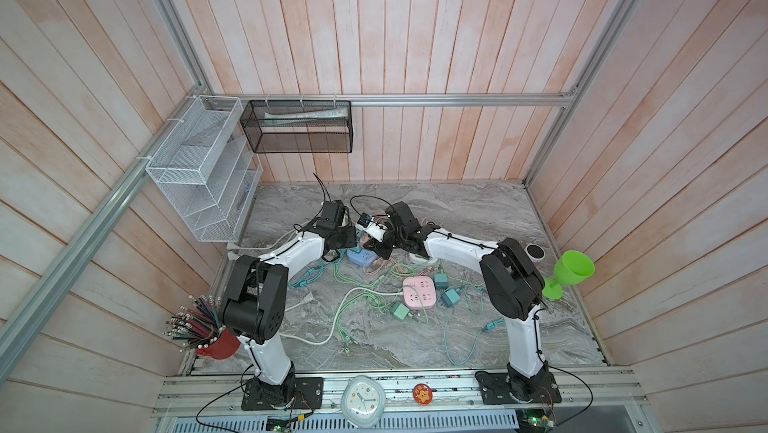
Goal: Pull the plug off the socket
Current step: 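Pull the peach charger out of the blue strip with right gripper while left holds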
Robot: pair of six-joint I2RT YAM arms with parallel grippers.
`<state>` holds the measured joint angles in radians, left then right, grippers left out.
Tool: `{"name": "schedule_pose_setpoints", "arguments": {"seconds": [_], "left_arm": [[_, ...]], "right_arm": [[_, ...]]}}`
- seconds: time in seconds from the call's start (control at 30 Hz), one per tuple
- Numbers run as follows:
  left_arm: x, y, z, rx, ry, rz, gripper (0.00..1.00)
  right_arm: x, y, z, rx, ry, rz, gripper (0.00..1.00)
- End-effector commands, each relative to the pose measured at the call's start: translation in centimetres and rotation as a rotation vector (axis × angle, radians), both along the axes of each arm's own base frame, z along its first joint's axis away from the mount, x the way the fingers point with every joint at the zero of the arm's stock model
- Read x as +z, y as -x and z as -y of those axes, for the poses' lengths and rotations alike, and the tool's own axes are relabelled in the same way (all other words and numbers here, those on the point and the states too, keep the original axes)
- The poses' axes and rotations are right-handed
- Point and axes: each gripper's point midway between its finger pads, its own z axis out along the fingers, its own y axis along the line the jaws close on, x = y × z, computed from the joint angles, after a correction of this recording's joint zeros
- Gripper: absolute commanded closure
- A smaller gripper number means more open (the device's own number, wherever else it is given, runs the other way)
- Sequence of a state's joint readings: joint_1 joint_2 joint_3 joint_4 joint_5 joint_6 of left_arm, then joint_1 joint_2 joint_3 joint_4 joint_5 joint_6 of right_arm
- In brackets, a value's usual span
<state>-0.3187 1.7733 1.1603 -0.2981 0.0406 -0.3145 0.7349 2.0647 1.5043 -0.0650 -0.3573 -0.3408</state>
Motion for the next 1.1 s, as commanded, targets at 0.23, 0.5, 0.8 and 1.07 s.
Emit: {"name": "schedule_pose_setpoints", "arguments": {"seconds": [0.23, 0.5, 0.8, 1.07], "left_arm": [[-4.9, 4.9, -2.2, -0.011, -0.120, -0.219, 0.46], [-3.6, 5.1, -2.5, -0.005, -0.110, -0.194, 0.45], [-2.5, 6.4, -3.0, 0.023, -0.085, -0.174, 0.38], [-0.3, 6.0, -1.7, -0.002, -0.010, -0.112, 0.31]], "right_arm": [[1.3, -0.2, 0.1, 0.019, 0.025, 0.024, 1.00], [1.2, 0.2, 3.0, -0.060, -0.092, -0.135, 1.00], [-0.9, -0.8, 4.4, -0.135, -0.063, -0.299, 1.00], [-4.3, -1.4, 5.1, -0.197, 0.015, -0.450, 0.90]]}}
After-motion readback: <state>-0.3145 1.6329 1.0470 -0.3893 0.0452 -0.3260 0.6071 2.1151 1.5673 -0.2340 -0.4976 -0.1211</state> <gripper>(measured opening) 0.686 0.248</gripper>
